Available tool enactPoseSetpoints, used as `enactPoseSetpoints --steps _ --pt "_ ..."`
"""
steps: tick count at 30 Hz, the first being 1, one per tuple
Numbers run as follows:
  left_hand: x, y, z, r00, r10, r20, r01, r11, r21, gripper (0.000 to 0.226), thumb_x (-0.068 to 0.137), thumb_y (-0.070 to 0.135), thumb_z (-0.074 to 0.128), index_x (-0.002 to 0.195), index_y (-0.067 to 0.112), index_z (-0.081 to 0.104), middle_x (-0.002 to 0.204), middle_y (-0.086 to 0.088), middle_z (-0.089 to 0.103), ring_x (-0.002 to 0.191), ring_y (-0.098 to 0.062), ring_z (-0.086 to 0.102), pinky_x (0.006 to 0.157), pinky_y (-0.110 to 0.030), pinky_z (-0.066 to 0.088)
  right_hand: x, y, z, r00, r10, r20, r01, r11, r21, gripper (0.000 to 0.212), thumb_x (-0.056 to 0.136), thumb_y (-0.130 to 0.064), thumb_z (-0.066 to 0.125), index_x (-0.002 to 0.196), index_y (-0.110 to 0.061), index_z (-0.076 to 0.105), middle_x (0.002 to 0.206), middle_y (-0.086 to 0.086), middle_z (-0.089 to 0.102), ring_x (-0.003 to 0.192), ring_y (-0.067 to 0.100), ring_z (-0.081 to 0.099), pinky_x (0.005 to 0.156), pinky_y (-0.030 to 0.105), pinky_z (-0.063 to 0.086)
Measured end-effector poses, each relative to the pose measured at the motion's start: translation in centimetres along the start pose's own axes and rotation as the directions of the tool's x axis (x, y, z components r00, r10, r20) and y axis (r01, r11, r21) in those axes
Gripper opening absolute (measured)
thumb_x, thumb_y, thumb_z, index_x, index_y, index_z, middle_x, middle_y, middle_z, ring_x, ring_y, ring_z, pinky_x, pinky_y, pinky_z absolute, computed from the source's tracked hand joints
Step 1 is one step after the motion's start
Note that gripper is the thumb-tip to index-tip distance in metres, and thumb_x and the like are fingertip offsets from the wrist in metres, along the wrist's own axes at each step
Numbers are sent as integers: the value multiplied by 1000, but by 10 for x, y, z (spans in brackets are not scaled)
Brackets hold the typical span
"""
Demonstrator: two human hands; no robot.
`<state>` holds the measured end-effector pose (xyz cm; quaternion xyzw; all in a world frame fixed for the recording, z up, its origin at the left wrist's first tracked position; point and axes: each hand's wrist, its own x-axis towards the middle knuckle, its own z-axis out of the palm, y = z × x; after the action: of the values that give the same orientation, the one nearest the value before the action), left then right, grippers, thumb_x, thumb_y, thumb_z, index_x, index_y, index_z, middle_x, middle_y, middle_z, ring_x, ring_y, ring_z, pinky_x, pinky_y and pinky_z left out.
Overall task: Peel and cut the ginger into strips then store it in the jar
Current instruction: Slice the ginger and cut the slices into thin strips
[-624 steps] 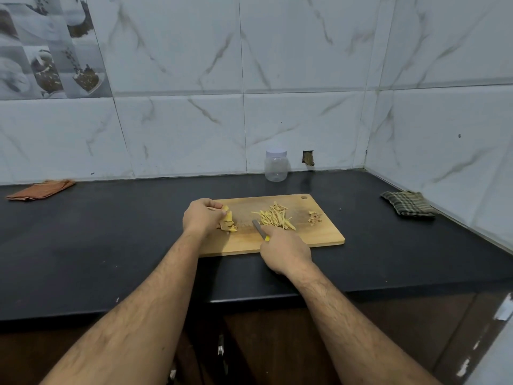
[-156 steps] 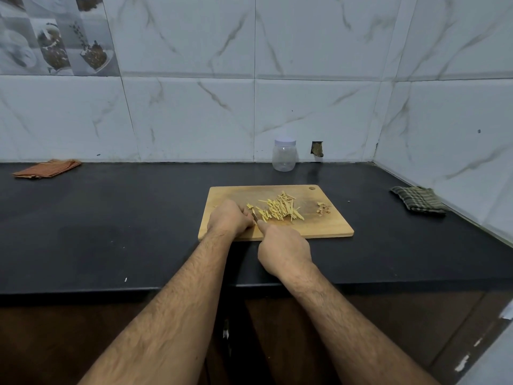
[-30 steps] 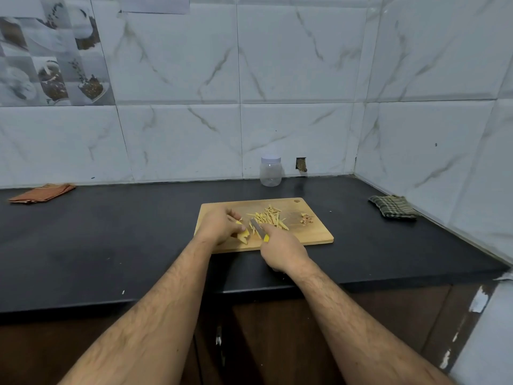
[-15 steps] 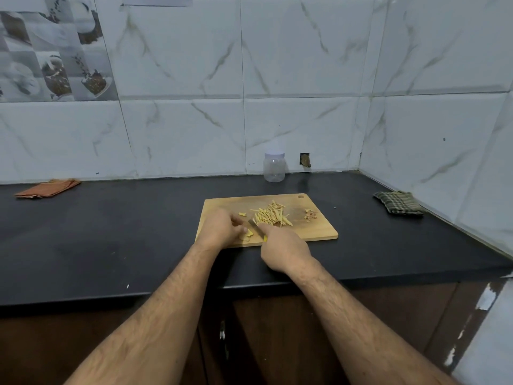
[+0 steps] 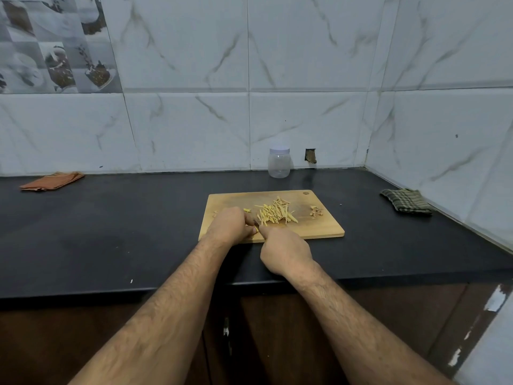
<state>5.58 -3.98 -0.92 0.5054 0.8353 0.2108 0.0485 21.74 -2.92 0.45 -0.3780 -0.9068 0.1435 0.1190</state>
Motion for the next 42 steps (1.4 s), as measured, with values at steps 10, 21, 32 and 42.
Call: enactPoseSetpoints --steps 10,21,32,42 --pt "-5 0 0 1000 7 -24 -7 1000 -19 17 93 26 66 104 24 78 75 7 61 85 -16 60 68 -22 39 -1 -1 1 1000 -4 -12 4 1000 -10 57 95 -10 45 148 -31 44 132 3 61 119 25 57 90 35 48" --pt "-8 0 2 999 -2 -52 -1 999 -53 17 92 27 67 104 25 78 91 4 74 85 -15 62 67 -22 38 -1 -11 0 999 7 35 -4 996 -85 58 94 -6 48 146 -31 44 125 6 62 113 25 59 79 34 46" --pt "-16 -1 1 997 -15 -70 9 996 -93 20 92 29 68 108 23 78 95 1 76 83 -15 62 68 -22 39 -23 0 1 998 42 39 -36 988 -151 62 94 -6 47 150 -30 38 130 7 59 116 26 57 85 37 50" --pt "-15 -1 3 997 0 -81 -9 994 -106 16 91 26 70 98 16 79 80 1 72 79 -18 61 67 -27 43 -9 -6 2 999 41 -10 -41 999 -10 62 94 -11 45 152 -32 36 129 7 62 118 26 57 90 37 49"
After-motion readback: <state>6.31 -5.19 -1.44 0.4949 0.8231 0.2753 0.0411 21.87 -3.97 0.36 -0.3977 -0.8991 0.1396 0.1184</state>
